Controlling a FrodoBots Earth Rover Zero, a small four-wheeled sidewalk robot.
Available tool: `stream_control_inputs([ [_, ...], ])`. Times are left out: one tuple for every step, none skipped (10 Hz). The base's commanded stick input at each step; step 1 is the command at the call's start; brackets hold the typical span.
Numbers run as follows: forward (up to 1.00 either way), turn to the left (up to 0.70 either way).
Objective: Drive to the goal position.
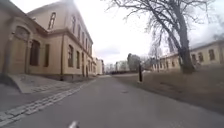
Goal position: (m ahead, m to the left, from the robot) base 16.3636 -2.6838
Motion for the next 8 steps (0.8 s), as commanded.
stream_control_inputs([
  [0.7, 0.0],
  [0.7, 0.0],
  [0.7, 0.0],
  [0.7, 0.0],
  [0.7, 0.0],
  [0.7, 0.0],
  [0.7, 0.0],
  [0.7, 0.0],
])
